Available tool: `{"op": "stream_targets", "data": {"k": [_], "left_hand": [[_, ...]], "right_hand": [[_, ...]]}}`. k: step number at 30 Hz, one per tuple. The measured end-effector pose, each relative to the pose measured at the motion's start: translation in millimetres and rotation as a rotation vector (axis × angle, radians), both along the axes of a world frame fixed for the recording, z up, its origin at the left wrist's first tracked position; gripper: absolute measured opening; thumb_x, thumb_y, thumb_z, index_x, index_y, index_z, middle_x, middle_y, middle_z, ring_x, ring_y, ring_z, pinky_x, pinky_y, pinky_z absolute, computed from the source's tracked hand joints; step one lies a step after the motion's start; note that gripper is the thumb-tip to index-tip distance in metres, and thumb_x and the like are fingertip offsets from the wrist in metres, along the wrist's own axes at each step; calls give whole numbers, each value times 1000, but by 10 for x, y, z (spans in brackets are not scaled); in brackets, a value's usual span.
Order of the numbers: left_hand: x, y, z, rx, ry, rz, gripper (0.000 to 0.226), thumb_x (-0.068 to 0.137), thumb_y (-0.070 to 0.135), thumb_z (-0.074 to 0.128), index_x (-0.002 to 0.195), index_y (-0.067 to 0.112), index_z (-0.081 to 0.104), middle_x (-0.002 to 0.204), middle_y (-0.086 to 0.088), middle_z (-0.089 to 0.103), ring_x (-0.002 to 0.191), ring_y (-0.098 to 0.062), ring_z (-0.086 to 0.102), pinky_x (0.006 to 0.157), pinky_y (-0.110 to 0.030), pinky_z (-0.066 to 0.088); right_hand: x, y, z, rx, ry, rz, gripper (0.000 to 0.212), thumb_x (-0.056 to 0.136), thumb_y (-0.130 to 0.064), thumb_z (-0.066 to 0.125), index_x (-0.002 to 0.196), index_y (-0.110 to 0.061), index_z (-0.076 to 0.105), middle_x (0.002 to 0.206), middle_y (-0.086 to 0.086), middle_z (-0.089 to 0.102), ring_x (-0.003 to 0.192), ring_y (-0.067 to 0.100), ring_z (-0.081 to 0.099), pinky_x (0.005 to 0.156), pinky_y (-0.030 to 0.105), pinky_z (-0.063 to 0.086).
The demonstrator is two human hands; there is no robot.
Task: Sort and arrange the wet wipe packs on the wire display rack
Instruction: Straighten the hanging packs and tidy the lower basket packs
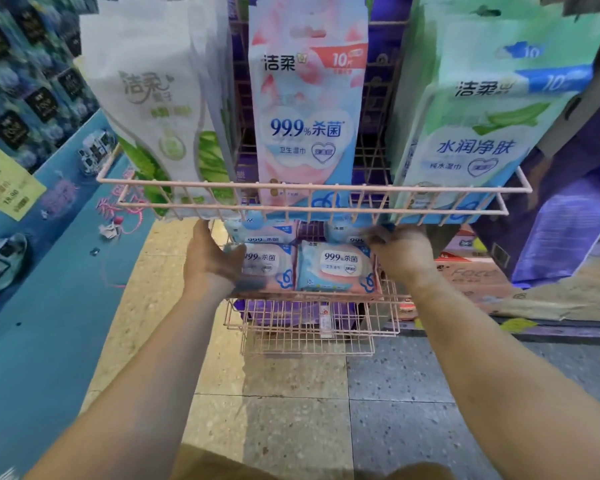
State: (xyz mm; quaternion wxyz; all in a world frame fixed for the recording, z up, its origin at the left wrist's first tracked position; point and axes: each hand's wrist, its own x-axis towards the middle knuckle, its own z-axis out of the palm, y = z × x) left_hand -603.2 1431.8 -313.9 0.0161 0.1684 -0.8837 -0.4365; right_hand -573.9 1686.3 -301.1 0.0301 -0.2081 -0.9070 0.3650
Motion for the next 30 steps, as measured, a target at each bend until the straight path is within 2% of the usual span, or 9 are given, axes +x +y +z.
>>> {"op": "stream_targets", "data": {"k": [2, 4, 8, 11, 15, 19, 24, 28, 30], "left_hand": [[-54, -23, -11, 108, -102, -91, 52, 84, 19, 70, 125, 14, 39, 111, -6, 54, 97, -26, 57, 83, -38, 47], [-114, -45, -36, 57, -110, -140, 47, 83, 25, 71, 120, 15, 43, 102, -3, 58, 90, -24, 58, 78, -35, 44], [-216, -77, -44, 133, -82, -124, 52, 80, 38, 72, 119, 11, 52, 107, -1, 62, 95, -19, 57, 90, -42, 50], [-228, -53, -22, 208, -75, -88, 45, 82, 43, 69, 113, 12, 59, 112, -5, 69, 97, -25, 65, 87, -46, 54], [-245, -55, -36, 246, -66, -64, 38, 85, 40, 67, 110, 14, 55, 104, -1, 66, 90, -20, 63, 73, -34, 52], [-235, -42, -45, 286, -64, -52, 45, 85, 41, 66, 118, 16, 50, 114, -4, 67, 94, -23, 63, 81, -42, 56], [-223, -19, -2, 271, -153, -27, 65, 88, 47, 60, 136, 13, 33, 136, -11, 50, 110, -29, 56, 79, -38, 51], [-259, 50, -33, 323, -100, -12, 33, 91, 41, 57, 111, 17, 47, 116, -11, 62, 96, -27, 62, 81, -43, 56], [-232, 89, -28, 362, -98, -2, 36, 93, 38, 55, 119, 14, 45, 111, -7, 60, 95, -26, 61, 79, -40, 55]], "right_hand": [[-36, 13, -5, -142, 9, -80, 35, 88, -31, 65, 112, -6, 66, 116, 11, 68, 112, 29, 61, 97, 36, 47], [-35, 60, -28, -243, 56, -173, 36, 84, -29, 70, 112, -6, 65, 114, 14, 69, 108, 31, 62, 97, 43, 49], [-17, 99, -54, -189, 123, -169, 32, 85, -26, 69, 107, -3, 68, 109, 20, 70, 105, 34, 64, 94, 46, 50], [19, 121, -89, -209, 220, -217, 29, 85, -22, 70, 107, -4, 68, 111, 17, 71, 107, 30, 63, 92, 34, 49], [51, 20, -47, -226, 347, -253, 24, 84, -18, 71, 102, -2, 70, 105, 14, 72, 97, 13, 61, 83, 24, 46], [-36, -197, -104, -140, 173, -118, 29, 88, -25, 66, 93, 3, 70, 90, 16, 71, 86, 22, 64, 69, 24, 39], [-46, -92, -190, -282, 121, -135, 26, 87, -29, 65, 107, -13, 64, 104, 12, 73, 96, 29, 67, 86, 39, 53], [-82, -121, -247, -341, -18, -102, 34, 90, -37, 57, 116, -16, 55, 100, 10, 69, 80, 23, 64, 70, 34, 53], [-104, -132, -229, -309, -29, -107, 35, 91, -38, 56, 114, -13, 55, 96, 11, 68, 76, 23, 63, 60, 28, 48]]}}
